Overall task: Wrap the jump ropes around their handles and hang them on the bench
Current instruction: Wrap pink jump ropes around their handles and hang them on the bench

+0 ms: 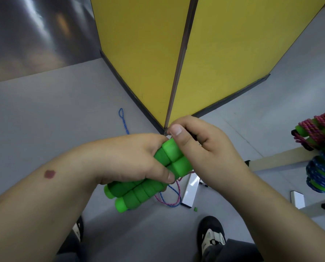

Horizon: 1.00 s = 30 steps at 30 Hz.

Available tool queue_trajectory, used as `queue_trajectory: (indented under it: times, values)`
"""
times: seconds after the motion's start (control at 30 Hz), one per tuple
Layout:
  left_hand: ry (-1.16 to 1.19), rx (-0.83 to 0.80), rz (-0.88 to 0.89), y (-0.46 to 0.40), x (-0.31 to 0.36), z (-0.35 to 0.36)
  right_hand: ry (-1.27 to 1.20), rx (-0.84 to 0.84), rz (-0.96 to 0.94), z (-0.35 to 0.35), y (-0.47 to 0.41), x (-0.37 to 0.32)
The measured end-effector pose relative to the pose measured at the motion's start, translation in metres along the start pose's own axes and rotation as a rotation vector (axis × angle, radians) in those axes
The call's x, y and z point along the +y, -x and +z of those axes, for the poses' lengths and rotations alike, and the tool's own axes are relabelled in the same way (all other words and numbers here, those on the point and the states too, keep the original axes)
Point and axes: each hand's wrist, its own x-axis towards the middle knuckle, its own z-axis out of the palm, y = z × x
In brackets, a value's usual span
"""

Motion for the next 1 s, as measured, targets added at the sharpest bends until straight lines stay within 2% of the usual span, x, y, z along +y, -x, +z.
queue_trajectory:
  times: [0.2, 0.37, 0.5, 0.57, 0.7, 0.83, 0.93, 1.0]
  values:
    - [0.076, -0.073, 0.029, 0.004, -0.002, -0.011, -0.181, -0.003, 0.037, 0.002, 0.001, -0.004]
    - [0.139, -0.054, 0.049, 0.003, -0.008, -0.013, -0.13, -0.047, 0.068, 0.002, 0.0, -0.005]
    - [0.165, -0.036, 0.043, 0.004, -0.004, -0.009, -0.122, 0.038, 0.079, 0.002, 0.0, -0.007]
    - [0.064, 0.042, 0.059, 0.005, 0.003, -0.006, -0.125, 0.118, 0.095, 0.001, 0.0, -0.009]
    - [-0.383, 0.381, 0.051, 0.009, 0.019, 0.007, -0.087, 0.286, 0.147, -0.003, -0.004, -0.005]
    - [-0.829, 0.552, 0.104, -0.003, 0.009, 0.022, -0.086, 0.37, 0.204, -0.003, -0.007, -0.001]
    - [-0.903, 0.661, 0.104, -0.006, 0.01, 0.025, -0.086, 0.417, 0.237, -0.003, -0.008, 0.001]
    - [-0.867, 0.646, 0.092, -0.004, 0.012, 0.027, -0.122, 0.413, 0.258, -0.005, -0.009, 0.003]
